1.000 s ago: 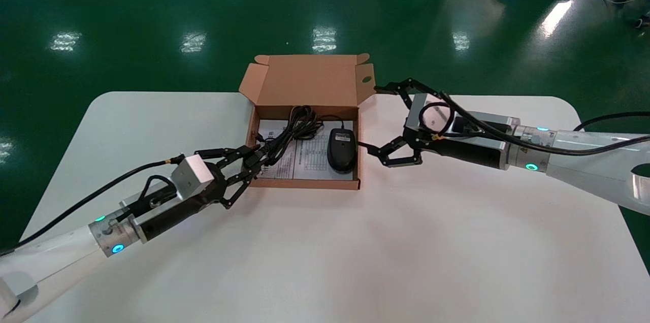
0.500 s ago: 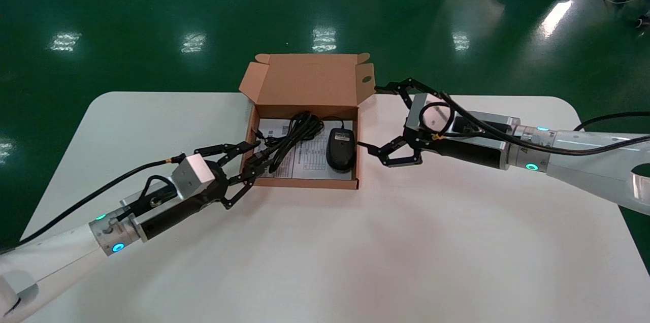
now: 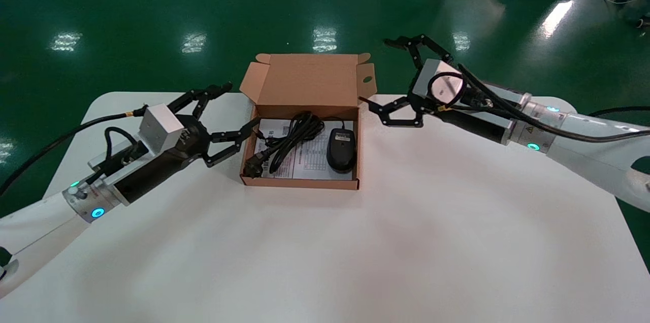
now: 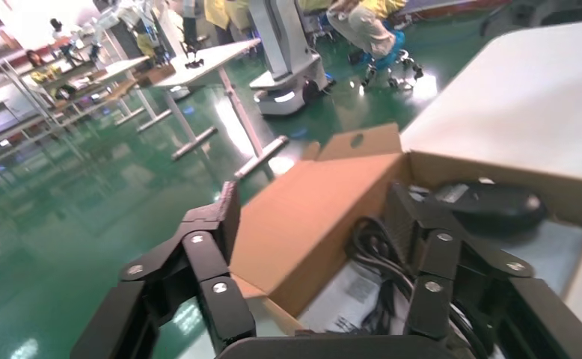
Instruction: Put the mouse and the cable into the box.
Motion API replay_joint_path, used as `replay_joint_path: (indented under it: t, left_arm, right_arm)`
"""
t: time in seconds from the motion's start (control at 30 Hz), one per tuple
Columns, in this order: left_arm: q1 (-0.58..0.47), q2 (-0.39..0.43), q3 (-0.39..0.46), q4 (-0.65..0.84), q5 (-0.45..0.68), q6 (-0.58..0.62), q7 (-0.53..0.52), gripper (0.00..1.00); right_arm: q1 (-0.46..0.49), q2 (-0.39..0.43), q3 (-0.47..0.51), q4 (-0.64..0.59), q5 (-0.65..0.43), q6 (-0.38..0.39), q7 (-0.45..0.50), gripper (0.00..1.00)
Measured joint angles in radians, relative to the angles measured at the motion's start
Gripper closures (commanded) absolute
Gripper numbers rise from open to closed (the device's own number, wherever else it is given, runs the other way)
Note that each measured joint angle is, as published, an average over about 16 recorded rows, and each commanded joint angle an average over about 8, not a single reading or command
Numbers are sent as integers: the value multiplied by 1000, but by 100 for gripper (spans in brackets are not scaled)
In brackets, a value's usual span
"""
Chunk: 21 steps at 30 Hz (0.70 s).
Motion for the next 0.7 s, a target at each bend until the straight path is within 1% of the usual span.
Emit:
replay_joint_path:
  t: [0.17,0.3,0.43,0.7]
  left_arm:
    - [-2,-18,-1,-45,-12,4,-48,0]
    - [6,-40,2,-99,-21,9,-104,0]
    - [17,-69,9,-171,-31,18,-178,0]
    - [42,-130,23,-326,-52,40,-339,0]
  right_arm:
    - [-30,8,31,47,49,-6,-13,0]
    - [-60,27,43,103,75,-19,24,0]
    - [-89,59,48,175,96,-30,93,0]
    - [-151,138,54,341,135,-55,271,0]
